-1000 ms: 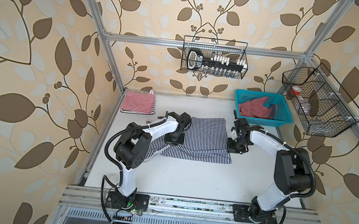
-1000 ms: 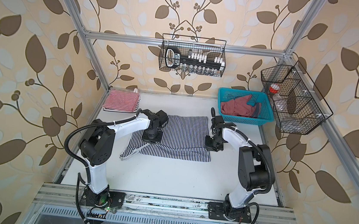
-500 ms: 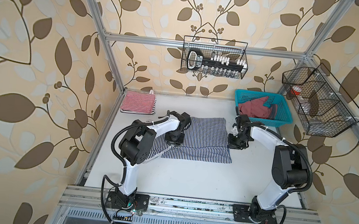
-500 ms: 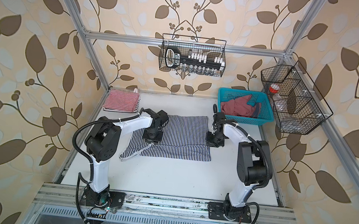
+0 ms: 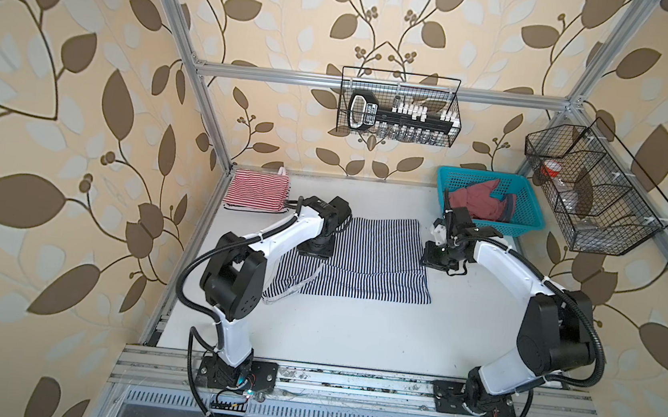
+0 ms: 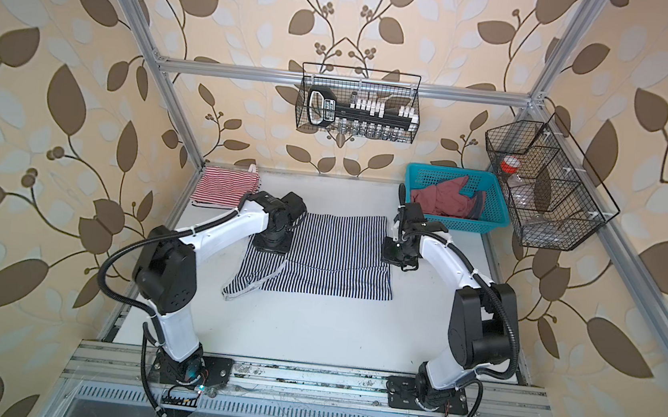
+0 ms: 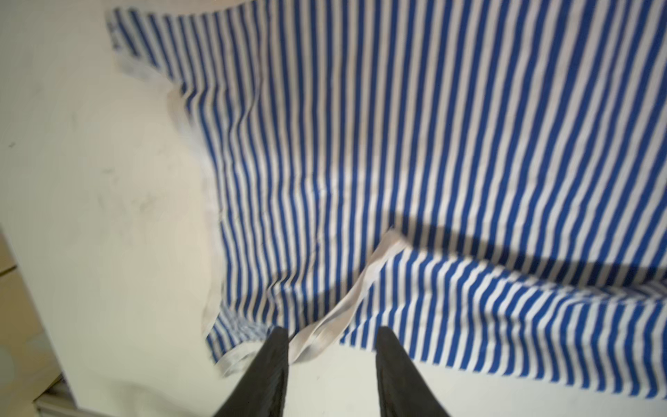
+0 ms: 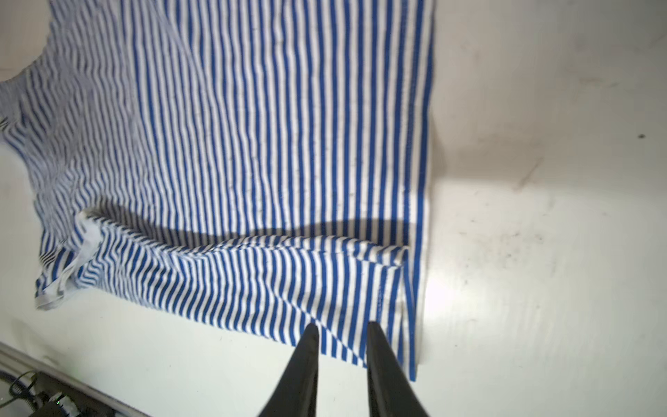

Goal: Fold and stack the tank tops

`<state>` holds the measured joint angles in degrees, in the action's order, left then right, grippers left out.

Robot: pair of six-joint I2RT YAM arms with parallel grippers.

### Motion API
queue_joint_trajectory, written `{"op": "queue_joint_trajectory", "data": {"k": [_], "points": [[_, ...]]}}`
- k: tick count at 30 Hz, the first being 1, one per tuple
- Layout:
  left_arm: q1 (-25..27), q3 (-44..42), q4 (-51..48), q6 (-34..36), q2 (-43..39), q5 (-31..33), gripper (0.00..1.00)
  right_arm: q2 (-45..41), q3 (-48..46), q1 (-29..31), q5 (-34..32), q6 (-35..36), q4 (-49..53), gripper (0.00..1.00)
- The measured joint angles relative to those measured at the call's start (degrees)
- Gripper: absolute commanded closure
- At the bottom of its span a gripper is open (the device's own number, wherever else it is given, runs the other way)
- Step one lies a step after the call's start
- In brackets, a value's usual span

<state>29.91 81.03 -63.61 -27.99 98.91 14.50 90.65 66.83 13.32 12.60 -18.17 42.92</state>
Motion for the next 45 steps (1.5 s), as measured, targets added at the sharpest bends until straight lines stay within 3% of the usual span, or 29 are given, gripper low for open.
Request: {"op": "queue_joint_trajectory", "data": {"k": [5, 8, 17, 29, 42, 45], "points": [[-1.5, -11.9, -3.7, -4.1, -10.0, 2.2, 0.64, 1.3, -0.9, 4.8, 1.8, -0.1, -1.6, 0.75], [-4.6, -17.7, -4.2, -6.6, -11.9, 2.3, 0.64, 3.4, -0.9, 6.4, 2.8, -0.2, -2.5, 0.76], [-12.9, -24.8, -1.4, -9.7, -11.2, 1.1, 0.63, 6.4, -0.9, 7.9, 4.2, -0.2, -4.0, 0.76], [-13.5, -29.0, 5.6, -12.1, -6.4, -4.2, 0.64, 6.6, -0.9, 7.9, 4.4, 0.0, -4.2, 0.76], [-13.5, -29.7, 8.2, -14.2, -4.9, -5.1, 1.00, 6.6, -0.9, 7.7, 4.4, 0.0, -4.2, 0.76], [-13.5, -29.6, 7.8, -14.2, -5.2, -5.1, 1.00, 6.6, -0.9, 7.6, 4.4, 0.0, -4.2, 0.76]]}}
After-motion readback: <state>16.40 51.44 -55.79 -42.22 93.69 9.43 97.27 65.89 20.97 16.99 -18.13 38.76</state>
